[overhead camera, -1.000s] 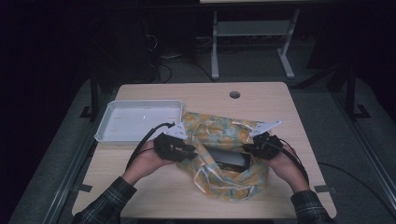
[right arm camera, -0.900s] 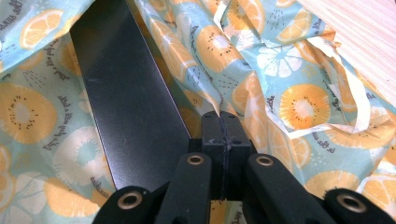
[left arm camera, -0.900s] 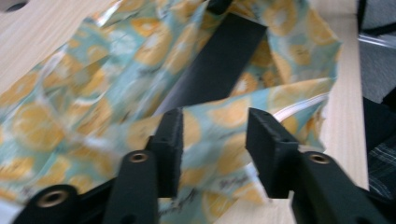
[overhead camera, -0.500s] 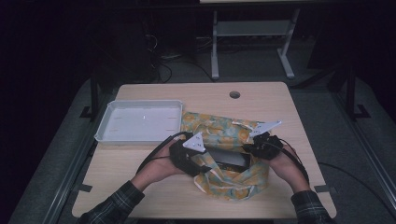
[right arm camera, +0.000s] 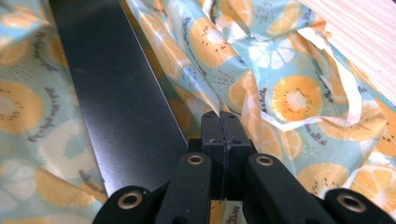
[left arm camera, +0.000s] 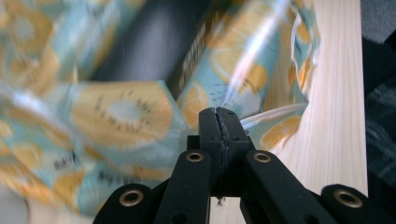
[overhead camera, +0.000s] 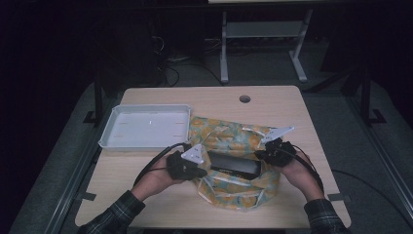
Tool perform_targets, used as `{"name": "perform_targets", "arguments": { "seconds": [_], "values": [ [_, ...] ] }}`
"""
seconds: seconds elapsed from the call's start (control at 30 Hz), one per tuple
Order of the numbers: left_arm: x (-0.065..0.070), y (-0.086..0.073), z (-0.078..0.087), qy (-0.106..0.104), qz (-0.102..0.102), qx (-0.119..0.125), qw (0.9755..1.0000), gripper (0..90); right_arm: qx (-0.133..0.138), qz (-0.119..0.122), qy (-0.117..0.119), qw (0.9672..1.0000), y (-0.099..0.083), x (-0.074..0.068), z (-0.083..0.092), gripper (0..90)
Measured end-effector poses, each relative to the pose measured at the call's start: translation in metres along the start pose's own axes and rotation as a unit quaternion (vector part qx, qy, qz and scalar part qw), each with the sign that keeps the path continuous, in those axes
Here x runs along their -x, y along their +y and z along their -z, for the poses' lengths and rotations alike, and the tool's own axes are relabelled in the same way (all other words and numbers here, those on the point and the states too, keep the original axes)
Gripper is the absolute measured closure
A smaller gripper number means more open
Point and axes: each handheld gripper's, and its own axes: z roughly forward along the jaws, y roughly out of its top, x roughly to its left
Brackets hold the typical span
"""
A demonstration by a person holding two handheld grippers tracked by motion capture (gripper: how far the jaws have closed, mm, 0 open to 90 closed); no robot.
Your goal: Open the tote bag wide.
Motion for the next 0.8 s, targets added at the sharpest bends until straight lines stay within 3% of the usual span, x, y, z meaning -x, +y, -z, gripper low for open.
{"name": "perform_targets", "arguments": {
  "seconds": [0.3, 0.43, 0.6, 0.73, 0.8],
  "values": [
    [-0.006, -0.026, -0.015, -0.006, 0.023, -0.043, 0.9988, 89.9, -0.014, -0.012, 0.000, 0.9998, -0.009, 0.006, -0.008, 89.5],
    [-0.003, -0.029, -0.022, -0.012, 0.021, -0.064, 0.9977, 89.9, -0.027, -0.015, 0.003, 0.9995, -0.014, 0.008, -0.014, 89.4],
    [0.003, -0.034, -0.023, -0.018, 0.019, -0.084, 0.9962, 89.9, -0.055, -0.007, -0.014, 0.9983, -0.018, 0.010, -0.021, 89.5],
    [0.003, -0.041, -0.019, -0.020, 0.025, -0.081, 0.9962, 89.7, -0.067, -0.004, -0.025, 0.9974, -0.021, 0.012, -0.023, 89.5],
    [0.005, -0.040, -0.016, -0.015, 0.023, -0.065, 0.9975, 84.8, -0.064, -0.003, -0.023, 0.9977, -0.020, 0.012, -0.023, 89.4]
  ]
}}
